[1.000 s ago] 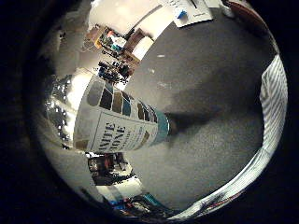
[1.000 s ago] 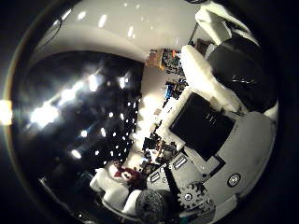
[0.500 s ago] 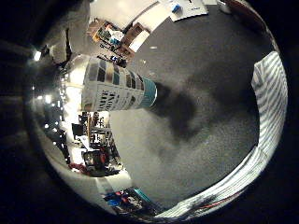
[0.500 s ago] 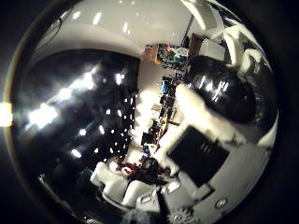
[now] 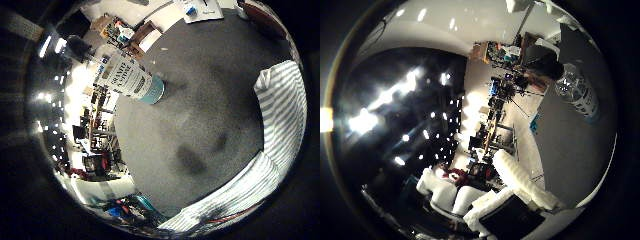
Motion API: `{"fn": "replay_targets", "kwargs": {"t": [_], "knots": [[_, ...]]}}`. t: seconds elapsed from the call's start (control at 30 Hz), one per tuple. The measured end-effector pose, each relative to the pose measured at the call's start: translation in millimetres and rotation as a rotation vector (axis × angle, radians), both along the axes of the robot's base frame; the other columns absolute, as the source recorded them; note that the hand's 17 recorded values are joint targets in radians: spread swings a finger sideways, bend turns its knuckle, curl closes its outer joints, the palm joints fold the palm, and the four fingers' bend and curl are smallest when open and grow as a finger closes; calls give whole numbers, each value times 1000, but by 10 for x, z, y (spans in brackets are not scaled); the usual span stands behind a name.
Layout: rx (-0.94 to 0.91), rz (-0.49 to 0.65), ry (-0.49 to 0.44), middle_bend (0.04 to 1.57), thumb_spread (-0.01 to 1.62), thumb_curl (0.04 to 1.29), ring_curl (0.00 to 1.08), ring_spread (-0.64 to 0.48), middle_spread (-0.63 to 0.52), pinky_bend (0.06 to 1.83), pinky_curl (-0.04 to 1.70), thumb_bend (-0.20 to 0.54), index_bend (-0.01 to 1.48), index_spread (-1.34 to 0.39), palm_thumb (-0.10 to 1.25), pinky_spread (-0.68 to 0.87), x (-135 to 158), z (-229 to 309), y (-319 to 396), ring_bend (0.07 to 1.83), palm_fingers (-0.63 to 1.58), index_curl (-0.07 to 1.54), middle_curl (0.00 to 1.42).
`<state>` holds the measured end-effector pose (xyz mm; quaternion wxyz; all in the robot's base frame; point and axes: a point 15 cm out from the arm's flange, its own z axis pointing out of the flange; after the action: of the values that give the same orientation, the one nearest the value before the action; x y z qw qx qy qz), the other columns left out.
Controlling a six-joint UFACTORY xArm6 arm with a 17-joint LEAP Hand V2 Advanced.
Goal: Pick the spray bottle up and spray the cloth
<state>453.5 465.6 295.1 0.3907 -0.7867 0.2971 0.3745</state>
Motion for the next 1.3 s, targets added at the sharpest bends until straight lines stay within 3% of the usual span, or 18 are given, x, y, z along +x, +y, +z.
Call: {"fn": "replay_targets", "kwargs": {"t": [0.5,0.73,1.3], "knots": [[-62,-49,-23,191,1069,335,238,157,120,511,323,-22,167,-311,656,409,-24,158,-760,404,80,294,334],[-101,-61,-49,188,1077,334,234,158,114,464,301,-21,175,-285,664,409,-189,332,-1242,355,132,307,332],[-183,-252,-91,183,1111,365,239,129,66,391,272,-20,183,-265,690,430,-153,512,-2633,306,257,353,311]]}}
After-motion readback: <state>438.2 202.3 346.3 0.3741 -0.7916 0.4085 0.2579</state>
